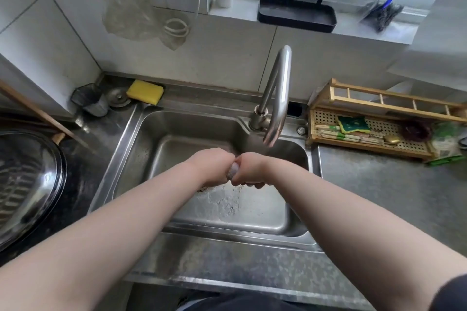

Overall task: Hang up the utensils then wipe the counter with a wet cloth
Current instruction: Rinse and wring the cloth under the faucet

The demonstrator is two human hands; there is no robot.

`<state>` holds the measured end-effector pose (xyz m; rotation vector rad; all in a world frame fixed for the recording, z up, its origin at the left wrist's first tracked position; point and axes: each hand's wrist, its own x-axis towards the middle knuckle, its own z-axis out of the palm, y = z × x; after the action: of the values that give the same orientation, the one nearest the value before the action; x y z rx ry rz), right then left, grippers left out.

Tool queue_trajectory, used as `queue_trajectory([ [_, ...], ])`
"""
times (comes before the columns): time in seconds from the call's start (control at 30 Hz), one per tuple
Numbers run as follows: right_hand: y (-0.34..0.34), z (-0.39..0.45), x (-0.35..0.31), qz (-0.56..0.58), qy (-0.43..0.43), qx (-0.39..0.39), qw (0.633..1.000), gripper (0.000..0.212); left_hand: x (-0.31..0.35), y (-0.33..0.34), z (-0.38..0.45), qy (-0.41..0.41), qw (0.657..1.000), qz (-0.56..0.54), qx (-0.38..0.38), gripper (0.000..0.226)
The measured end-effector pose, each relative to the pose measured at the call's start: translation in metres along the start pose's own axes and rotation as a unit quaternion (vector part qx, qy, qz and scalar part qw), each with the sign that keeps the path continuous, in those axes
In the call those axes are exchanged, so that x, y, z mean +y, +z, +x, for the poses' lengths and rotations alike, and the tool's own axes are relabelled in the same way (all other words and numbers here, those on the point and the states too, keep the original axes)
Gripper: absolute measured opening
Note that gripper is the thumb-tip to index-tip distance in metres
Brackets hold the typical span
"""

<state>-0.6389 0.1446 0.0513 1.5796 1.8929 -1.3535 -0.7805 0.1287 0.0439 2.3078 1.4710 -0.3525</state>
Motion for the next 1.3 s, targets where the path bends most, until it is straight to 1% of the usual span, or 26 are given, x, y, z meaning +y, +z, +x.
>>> queue_trajectory([
  [0.03,0.003,0.000,-0.005,-0.124,-0.020,0.033,0.991,0.023,0.001,0.004,0.004,-0.023,1.000,-0.011,-0.012,0.023],
  [0.07,0.008,0.001,-0.009,-0.251,-0.040,0.061,0.965,0.024,0.001,0.007,0.009,-0.048,0.998,-0.025,-0.027,0.022],
  [0.1,0.012,0.000,-0.011,-0.335,-0.049,0.092,0.936,0.026,0.001,0.009,0.014,-0.079,0.995,-0.046,-0.046,0.022],
  [0.13,0.015,0.000,-0.011,-0.372,-0.053,0.129,0.918,0.028,0.001,0.012,0.018,-0.105,0.990,-0.074,-0.065,0.021],
  [0.23,0.016,0.001,-0.005,-0.376,-0.106,0.219,0.894,0.023,-0.002,0.011,0.026,-0.133,0.961,-0.209,-0.122,0.010],
  [0.27,0.016,0.002,-0.002,-0.388,-0.136,0.238,0.880,0.022,-0.006,0.009,0.025,-0.148,0.936,-0.279,-0.153,0.005],
  [0.37,0.020,0.005,0.001,-0.398,-0.202,0.269,0.854,0.025,-0.022,0.005,0.020,-0.205,0.824,-0.443,-0.287,0.030],
  [0.4,0.023,0.006,0.001,-0.397,-0.204,0.269,0.853,0.024,-0.028,0.006,0.018,-0.206,0.801,-0.467,-0.313,0.032],
  [0.43,0.025,0.006,-0.001,-0.385,-0.189,0.261,0.865,0.021,-0.031,0.007,0.016,-0.198,0.793,-0.480,-0.319,0.030],
  [0.47,0.027,0.007,-0.003,-0.355,-0.157,0.246,0.888,0.019,-0.034,0.007,0.014,-0.187,0.794,-0.492,-0.304,0.025],
  [0.53,0.025,0.011,-0.001,-0.221,-0.061,0.183,0.956,0.022,-0.033,0.010,0.009,-0.162,0.815,-0.521,-0.195,0.017],
  [0.57,0.022,0.014,0.003,-0.079,-0.012,0.126,0.989,0.022,-0.034,0.013,0.006,-0.152,0.835,-0.516,-0.116,0.032],
  [0.6,0.017,0.016,0.007,0.086,0.034,0.064,0.994,0.019,-0.035,0.017,0.003,-0.134,0.865,-0.482,-0.038,0.053],
  [0.63,0.012,0.016,0.012,0.226,0.083,0.000,0.971,0.016,-0.036,0.020,-0.002,-0.101,0.902,-0.419,0.028,0.072],
  [0.67,0.007,0.015,0.015,0.322,0.116,-0.061,0.938,0.019,-0.036,0.024,-0.007,-0.059,0.929,-0.358,0.075,0.087],
  [0.7,0.004,0.015,0.017,0.381,0.134,-0.112,0.908,0.024,-0.035,0.028,-0.011,-0.016,0.944,-0.313,0.104,0.096],
  [0.77,0.000,0.014,0.014,0.418,0.149,-0.188,0.876,0.027,-0.035,0.038,-0.011,0.054,0.956,-0.254,0.133,0.101],
  [0.8,0.000,0.013,0.011,0.418,0.149,-0.221,0.869,0.026,-0.034,0.043,-0.009,0.083,0.957,-0.235,0.146,0.097],
  [0.87,0.003,0.012,0.003,0.408,0.149,-0.272,0.859,0.023,-0.032,0.047,-0.004,0.146,0.950,-0.199,0.191,0.074],
  [0.93,0.009,0.010,-0.003,0.385,0.156,-0.281,0.865,0.023,-0.031,0.044,-0.001,0.180,0.953,-0.111,0.216,0.041],
  [0.97,0.013,0.012,-0.004,0.362,0.158,-0.262,0.881,0.025,-0.030,0.039,-0.001,0.172,0.964,-0.047,0.198,0.027],
  [1.03,0.022,0.014,-0.009,0.250,0.140,-0.186,0.940,0.027,-0.023,0.026,-0.005,0.109,0.987,0.054,0.103,0.015],
  [1.1,0.029,0.018,-0.018,0.032,0.090,-0.067,0.993,0.019,-0.014,0.016,-0.007,0.052,0.994,0.093,0.023,0.015],
  [1.13,0.032,0.018,-0.023,-0.095,0.069,-0.018,0.993,0.013,-0.010,0.012,-0.006,0.021,0.996,0.089,-0.004,0.018],
  [1.17,0.035,0.019,-0.025,-0.192,0.051,0.030,0.980,0.018,-0.006,0.010,-0.005,-0.012,0.997,0.069,-0.028,0.020],
  [1.3,0.034,0.020,-0.020,-0.303,-0.012,0.174,0.937,0.029,-0.011,0.016,0.004,-0.074,0.993,-0.074,-0.048,0.012],
])
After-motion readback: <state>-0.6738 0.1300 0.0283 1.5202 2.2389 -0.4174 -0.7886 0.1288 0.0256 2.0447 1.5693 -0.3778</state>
